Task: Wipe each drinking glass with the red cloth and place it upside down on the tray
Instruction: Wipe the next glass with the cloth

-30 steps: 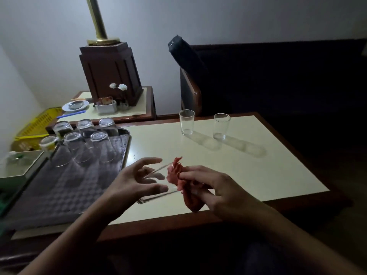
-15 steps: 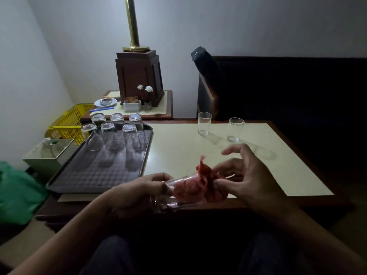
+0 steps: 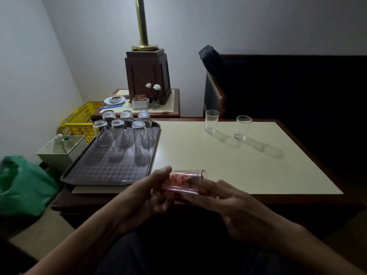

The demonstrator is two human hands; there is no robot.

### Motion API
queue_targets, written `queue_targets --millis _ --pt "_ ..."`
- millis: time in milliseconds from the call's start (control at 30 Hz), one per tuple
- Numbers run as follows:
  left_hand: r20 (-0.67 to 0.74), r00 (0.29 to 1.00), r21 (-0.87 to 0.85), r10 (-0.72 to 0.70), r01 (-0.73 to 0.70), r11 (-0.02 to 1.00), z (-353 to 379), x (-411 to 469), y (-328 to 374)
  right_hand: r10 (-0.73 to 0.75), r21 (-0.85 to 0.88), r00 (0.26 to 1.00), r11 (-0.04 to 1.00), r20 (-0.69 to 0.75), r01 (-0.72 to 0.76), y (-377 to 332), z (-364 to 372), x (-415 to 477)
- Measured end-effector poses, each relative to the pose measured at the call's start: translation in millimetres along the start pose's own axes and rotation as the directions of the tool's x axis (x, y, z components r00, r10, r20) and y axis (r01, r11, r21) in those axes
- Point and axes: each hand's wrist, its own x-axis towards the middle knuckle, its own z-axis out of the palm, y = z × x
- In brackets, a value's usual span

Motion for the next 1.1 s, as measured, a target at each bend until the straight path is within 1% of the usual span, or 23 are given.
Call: queue_targets --millis 67,167,233,267,300,333,400,433,467,533,600,633,667,700,733,767,800,833,900,933,1000,1067,1100 --pt "0.041 0.989 0.100 0.143 -0.146 0.984 4 -1 4 0.100 0.323 0.994 0.940 0.053 -0.111 -7 0 4" --pt "0.115 0.954 0.247 0.276 -0.296 0.923 7 -6 8 0.260 0.660 0.954 0.692 0.150 -0.293 -16 -6 4" --pt "0.188 0.916 0.414 0.354 -0.401 0.817 8 -9 9 0.290 0.801 0.936 0.501 0.200 -0.326 -19 -13 4" --pt "0.202 0.906 0.460 0.372 -0.423 0.781 8 -9 8 0.294 0.815 0.933 0.475 0.208 -0.332 -19 -18 5" --pt "0.181 0.911 0.477 0.372 -0.411 0.776 9 -8 6 0.312 0.816 0.930 0.476 0.192 -0.328 -18 -20 7" --pt "0.118 0.931 0.483 0.344 -0.357 0.800 10 -5 4 0.311 0.761 0.943 0.581 0.120 -0.289 -15 -20 8" --pt "0.023 0.985 0.379 0.170 -0.166 0.910 16 -1 1 0.153 0.383 0.983 0.918 -0.106 -0.102 -9 -20 9" --pt "0.013 0.997 0.307 0.082 -0.082 0.948 18 1 -1 0.029 0.205 0.990 0.979 -0.139 0.001 -5 -16 7" --pt "0.004 0.999 0.261 0.038 -0.038 0.965 19 3 -2 -0.041 0.118 0.990 0.991 -0.134 0.057 -1 -13 5" --pt "-0.028 0.997 0.239 0.072 -0.064 0.969 21 4 -2 0.046 0.305 0.997 0.952 -0.065 -0.024 1 -11 2" --pt "-0.043 0.975 0.286 0.217 -0.196 0.938 23 2 2 0.200 0.569 0.976 0.794 0.084 -0.212 -3 -14 0" --pt "-0.031 0.939 0.368 0.342 -0.307 0.877 23 -1 5 0.253 0.700 0.953 0.651 0.164 -0.293 -6 -16 -1" --pt "0.021 0.883 0.473 0.468 -0.421 0.774 21 -3 8 0.296 0.819 0.929 0.460 0.222 -0.343 -9 -18 0" --pt "0.091 0.831 0.550 0.549 -0.501 0.668 22 -5 11 0.333 0.888 0.904 0.278 0.268 -0.366 -11 -21 2" --pt "0.136 0.805 0.599 0.577 -0.531 0.599 20 -6 11 0.367 0.915 0.882 0.158 0.295 -0.371 -11 -23 4" --pt "0.129 0.808 0.627 0.574 -0.515 0.584 19 -6 9 0.403 0.921 0.871 0.144 0.280 -0.362 -10 -25 5" --pt "0.081 0.831 0.635 0.550 -0.469 0.614 16 -3 6 0.430 0.916 0.875 0.214 0.224 -0.339 -8 -26 6" --pt "0.020 0.874 0.603 0.485 -0.398 0.692 17 -1 5 0.429 0.881 0.893 0.358 0.139 -0.309 -5 -26 6" --pt "-0.036 0.973 0.348 0.230 -0.203 0.915 21 6 2 0.338 0.666 0.940 0.712 -0.049 -0.221 -1 -25 6" --pt "-0.029 0.991 0.225 0.134 -0.124 0.966 21 8 -1 0.267 0.549 0.959 0.817 -0.093 -0.174 1 -23 6" --pt "-0.040 0.994 0.142 0.102 -0.095 0.985 18 12 -4 0.239 0.501 0.968 0.849 -0.078 -0.169 5 -18 4" --pt "-0.045 0.975 0.210 0.217 -0.203 0.956 15 12 -3 0.282 0.587 0.959 0.772 0.027 -0.244 4 -14 1" --pt "-0.029 0.953 0.278 0.301 -0.282 0.918 14 11 -2 0.316 0.651 0.943 0.696 0.102 -0.303 3 -13 0"
